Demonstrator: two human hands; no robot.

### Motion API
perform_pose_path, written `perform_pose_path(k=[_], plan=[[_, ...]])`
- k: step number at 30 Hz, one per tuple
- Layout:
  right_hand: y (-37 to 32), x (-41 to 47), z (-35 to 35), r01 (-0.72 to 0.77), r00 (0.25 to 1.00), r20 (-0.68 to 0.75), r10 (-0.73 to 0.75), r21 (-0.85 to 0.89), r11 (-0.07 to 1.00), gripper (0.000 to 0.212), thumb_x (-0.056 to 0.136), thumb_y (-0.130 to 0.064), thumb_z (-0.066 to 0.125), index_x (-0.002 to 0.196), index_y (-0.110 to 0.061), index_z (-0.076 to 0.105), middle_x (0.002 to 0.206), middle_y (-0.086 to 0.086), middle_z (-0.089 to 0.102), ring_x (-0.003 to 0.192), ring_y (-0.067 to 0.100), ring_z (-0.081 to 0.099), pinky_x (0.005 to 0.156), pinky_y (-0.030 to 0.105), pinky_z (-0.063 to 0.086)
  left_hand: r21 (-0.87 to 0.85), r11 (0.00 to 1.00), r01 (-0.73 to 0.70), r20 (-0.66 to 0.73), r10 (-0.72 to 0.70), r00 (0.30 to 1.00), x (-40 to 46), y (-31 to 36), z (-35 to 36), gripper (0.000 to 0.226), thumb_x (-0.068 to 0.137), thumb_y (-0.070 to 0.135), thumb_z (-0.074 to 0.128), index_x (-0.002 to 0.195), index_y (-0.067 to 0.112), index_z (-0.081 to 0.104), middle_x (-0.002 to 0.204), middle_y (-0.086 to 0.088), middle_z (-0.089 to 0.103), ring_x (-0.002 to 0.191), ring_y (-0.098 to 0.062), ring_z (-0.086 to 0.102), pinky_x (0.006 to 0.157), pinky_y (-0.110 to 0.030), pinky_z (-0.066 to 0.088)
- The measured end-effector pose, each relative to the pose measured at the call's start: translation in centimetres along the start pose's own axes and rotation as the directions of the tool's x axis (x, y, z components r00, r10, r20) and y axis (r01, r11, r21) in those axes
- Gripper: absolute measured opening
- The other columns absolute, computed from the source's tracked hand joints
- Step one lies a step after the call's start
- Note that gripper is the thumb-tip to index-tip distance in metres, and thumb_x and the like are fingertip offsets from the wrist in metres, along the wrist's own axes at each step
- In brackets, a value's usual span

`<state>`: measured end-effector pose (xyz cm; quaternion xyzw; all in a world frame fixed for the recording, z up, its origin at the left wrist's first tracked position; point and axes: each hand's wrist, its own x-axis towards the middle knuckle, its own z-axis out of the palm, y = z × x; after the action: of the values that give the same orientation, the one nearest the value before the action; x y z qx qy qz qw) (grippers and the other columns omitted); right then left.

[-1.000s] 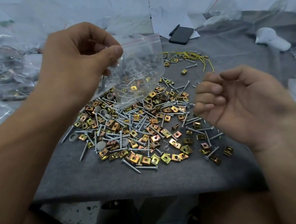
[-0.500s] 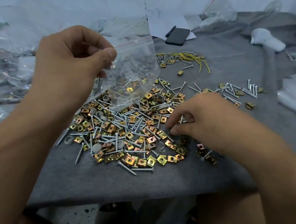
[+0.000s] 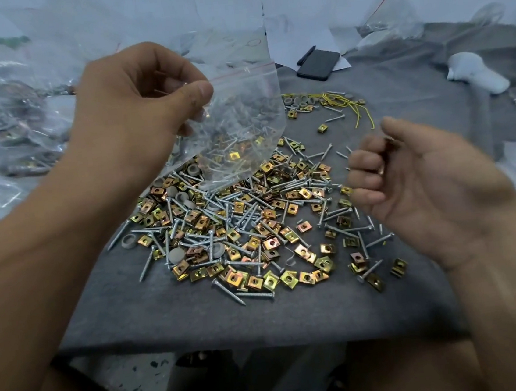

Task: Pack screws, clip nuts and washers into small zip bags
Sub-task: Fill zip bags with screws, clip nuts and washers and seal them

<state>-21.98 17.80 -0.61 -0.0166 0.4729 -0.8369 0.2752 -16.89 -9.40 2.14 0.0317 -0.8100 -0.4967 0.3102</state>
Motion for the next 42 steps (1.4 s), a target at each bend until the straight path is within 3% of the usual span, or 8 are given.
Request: perform_pose_path(k=[4,6,9,18,26,31,35,42], plan=[[1.0,0.1,0.2,0.021,1.000,-0.003,-0.023,-0.224,0.974,0.035,0.110,-0.031,0.044,0.083,-0.015,0.060,0.066,-0.004,0.047,0.053,0.010,0.038,0.043,0.022,0.033,0.021,1.000,-0.002,0.003,0.002,1.000,0.1,-0.1,0.1,0.015,0.093,0.017,0.081,0.102,0.006,0.076,0.090,-0.018,0.075,0.076,-0.018,0.073,0.072,-0.044,0.065],[1.2,-0.2,0.1,0.124,0.980,0.021,-0.196,-0.839,0.530,0.040,0.110,-0.036,0.046,0.080,-0.020,0.067,0.059,-0.012,0.047,0.051,0.009,0.039,0.049,0.028,0.032,0.023,1.000,-0.005,0.002,0.005,1.000,0.1,-0.1,0.1,0.014,0.093,0.017,0.081,0.102,0.007,0.076,0.091,-0.018,0.075,0.076,-0.018,0.073,0.071,-0.042,0.064],[1.5,-0.8,0.9,0.132,0.971,0.165,-0.170,-0.972,-0.193,0.032,0.104,-0.044,0.050,0.084,-0.030,0.071,0.069,-0.012,0.059,0.067,0.007,0.054,0.062,0.033,0.042,0.024,1.000,-0.004,0.002,0.004,1.000,0.1,-0.1,0.2,0.011,0.093,0.016,0.080,0.100,0.008,0.076,0.091,-0.020,0.074,0.075,-0.017,0.073,0.071,-0.041,0.064],[2.1,-0.9,2.7,0.062,0.987,0.097,-0.126,-0.964,-0.257,0.014,0.085,-0.051,0.078,0.096,-0.047,0.070,0.097,-0.015,0.064,0.103,0.013,0.063,0.086,0.039,0.056,0.024,1.000,-0.009,0.006,0.009,1.000,0.1,-0.1,0.0,0.010,0.093,0.017,0.081,0.098,0.010,0.076,0.086,-0.014,0.074,0.072,-0.011,0.072,0.061,-0.026,0.056],[3.5,0.7,1.3,0.128,0.951,0.158,-0.267,-0.984,-0.127,0.019,0.096,-0.043,0.062,0.086,-0.029,0.068,0.069,-0.016,0.063,0.063,0.002,0.057,0.061,0.028,0.052,0.007,1.000,-0.004,0.022,0.004,1.000,0.1,-0.1,-0.2,0.008,0.090,0.016,0.082,0.095,0.012,0.077,0.078,-0.005,0.074,0.070,-0.012,0.071,0.058,-0.027,0.055],[0.9,0.5,0.8,0.388,0.908,-0.076,-0.413,-0.220,0.895,0.022,0.088,-0.021,0.051,0.067,-0.019,0.047,0.060,-0.006,0.030,0.052,0.012,0.028,0.049,0.025,0.032,0.001,1.000,0.006,0.022,-0.006,1.000,0.1,0.0,-0.2,0.007,0.090,0.016,0.083,0.092,0.015,0.077,0.078,-0.005,0.074,0.070,-0.012,0.072,0.059,-0.030,0.056],[-0.1,0.3,-0.4,0.346,0.935,-0.196,-0.296,0.314,0.884,0.008,0.073,-0.016,0.050,0.066,-0.019,0.046,0.064,-0.004,0.030,0.054,0.013,0.027,0.050,0.023,0.032,-0.006,1.000,0.016,0.029,-0.016,0.999,0.0,0.3,-0.1,0.006,0.091,0.014,0.082,0.092,0.014,0.076,0.079,-0.006,0.074,0.071,-0.011,0.073,0.059,-0.028,0.056],[-1.6,0.8,-0.2,0.292,0.910,-0.365,-0.198,0.225,0.929,0.020,0.096,-0.003,0.044,0.085,-0.010,0.058,0.076,0.003,0.051,0.060,0.011,0.046,0.049,0.019,0.037,0.168,0.962,-0.214,0.287,0.160,0.944,-0.8,1.2,-0.1,0.007,0.092,0.025,0.082,0.094,0.026,0.076,0.087,0.009,0.075,0.076,0.003,0.066,0.065,-0.015,0.050]])
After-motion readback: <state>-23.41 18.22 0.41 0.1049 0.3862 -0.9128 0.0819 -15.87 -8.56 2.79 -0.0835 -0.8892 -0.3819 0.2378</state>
